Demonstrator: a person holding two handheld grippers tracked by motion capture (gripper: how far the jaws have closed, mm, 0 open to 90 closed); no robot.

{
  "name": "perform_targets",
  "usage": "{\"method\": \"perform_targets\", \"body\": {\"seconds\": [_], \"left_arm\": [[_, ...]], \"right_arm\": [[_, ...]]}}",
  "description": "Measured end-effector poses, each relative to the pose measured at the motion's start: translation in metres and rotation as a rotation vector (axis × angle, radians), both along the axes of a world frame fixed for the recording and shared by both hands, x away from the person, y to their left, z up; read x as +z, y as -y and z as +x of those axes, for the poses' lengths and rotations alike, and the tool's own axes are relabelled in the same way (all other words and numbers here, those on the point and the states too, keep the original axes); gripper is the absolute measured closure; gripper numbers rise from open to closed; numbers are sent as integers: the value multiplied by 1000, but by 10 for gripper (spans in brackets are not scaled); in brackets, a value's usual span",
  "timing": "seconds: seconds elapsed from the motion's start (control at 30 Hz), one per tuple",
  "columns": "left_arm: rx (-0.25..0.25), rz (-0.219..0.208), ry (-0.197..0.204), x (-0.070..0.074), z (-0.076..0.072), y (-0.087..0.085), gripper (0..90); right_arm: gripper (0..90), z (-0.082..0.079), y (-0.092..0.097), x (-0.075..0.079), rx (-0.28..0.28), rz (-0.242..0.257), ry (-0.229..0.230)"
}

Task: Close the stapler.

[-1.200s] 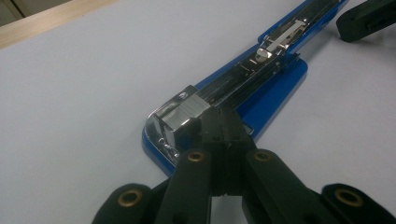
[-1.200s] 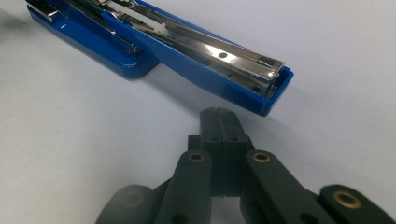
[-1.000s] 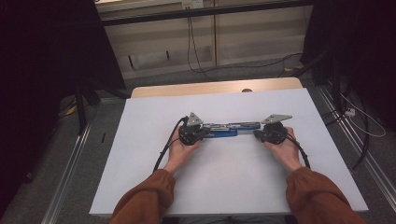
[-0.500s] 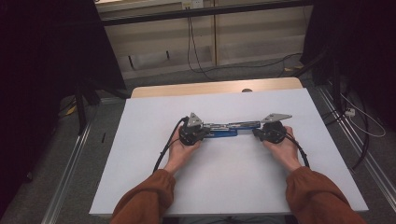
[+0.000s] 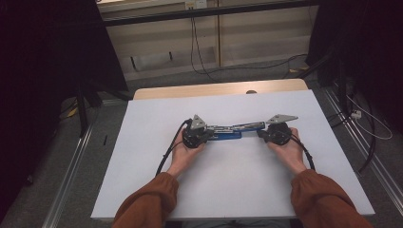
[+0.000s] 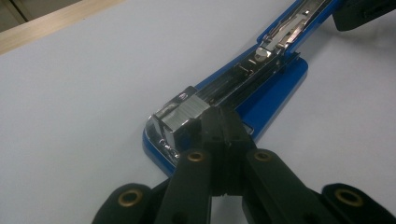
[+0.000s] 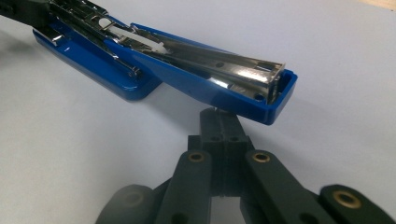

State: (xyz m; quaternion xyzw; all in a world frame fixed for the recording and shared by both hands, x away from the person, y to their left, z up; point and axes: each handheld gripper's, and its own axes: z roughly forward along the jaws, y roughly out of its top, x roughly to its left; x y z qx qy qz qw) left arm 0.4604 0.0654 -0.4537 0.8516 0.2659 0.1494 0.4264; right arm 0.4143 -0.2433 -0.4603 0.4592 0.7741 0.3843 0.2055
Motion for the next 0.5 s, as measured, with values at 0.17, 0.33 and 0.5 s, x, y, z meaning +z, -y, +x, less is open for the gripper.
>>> {"method": "perform_targets", "body": {"seconds": [0.17, 0.33, 0.5], "left_arm": [[-1, -11, -4, -1, 0, 0, 900], [-1, -11, -4, -1, 0, 0, 900], [0, -9, -1, -1, 0, 0, 900]], "right_arm": [[900, 0, 0, 0, -1, 2, 0], [900, 0, 0, 1, -2, 9, 13], [900, 0, 0, 2, 1, 24, 30]]}}
